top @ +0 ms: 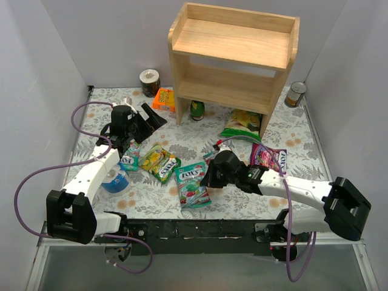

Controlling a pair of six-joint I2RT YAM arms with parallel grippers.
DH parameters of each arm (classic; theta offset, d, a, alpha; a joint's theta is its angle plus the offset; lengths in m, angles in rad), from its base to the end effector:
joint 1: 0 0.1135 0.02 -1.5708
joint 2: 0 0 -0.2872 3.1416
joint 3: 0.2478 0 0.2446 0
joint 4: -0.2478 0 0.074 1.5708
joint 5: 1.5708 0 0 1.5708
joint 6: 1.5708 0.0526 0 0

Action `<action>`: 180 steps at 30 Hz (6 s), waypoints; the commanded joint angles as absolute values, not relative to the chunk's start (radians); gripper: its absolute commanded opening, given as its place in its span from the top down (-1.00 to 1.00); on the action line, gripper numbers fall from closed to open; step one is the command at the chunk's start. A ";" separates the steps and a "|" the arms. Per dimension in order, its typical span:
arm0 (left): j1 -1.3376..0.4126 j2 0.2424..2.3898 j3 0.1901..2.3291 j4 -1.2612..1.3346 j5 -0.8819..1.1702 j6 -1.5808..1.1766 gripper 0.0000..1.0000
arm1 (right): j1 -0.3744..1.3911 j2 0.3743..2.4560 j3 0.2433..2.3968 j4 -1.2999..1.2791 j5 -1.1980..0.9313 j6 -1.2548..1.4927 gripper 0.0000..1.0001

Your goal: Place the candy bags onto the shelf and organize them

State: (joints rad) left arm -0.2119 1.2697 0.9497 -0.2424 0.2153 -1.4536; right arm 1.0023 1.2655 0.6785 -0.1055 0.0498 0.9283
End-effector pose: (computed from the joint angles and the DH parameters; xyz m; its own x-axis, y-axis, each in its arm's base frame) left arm 0.2761 -0.0709 0.3033 -0.4405 -0.8976 0.0142 -0.4730 0.2186 -0.8535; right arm 0.1431 0.2191 0.2252 -0.8633 0.1340 -0.4866 -0.2168 0.7723 0.5971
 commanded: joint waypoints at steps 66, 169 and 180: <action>-0.216 1.108 0.899 -0.252 0.166 -1.331 -0.96 | 0.367 1.913 2.239 0.019 -0.199 0.649 0.97; -0.218 1.215 1.029 -0.379 0.176 -1.203 -0.96 | 0.761 1.026 1.313 -0.529 0.322 0.208 -0.82; -0.218 1.256 0.985 -0.295 0.298 -1.267 -0.96 | 0.755 0.890 0.867 -0.537 0.334 0.417 -0.74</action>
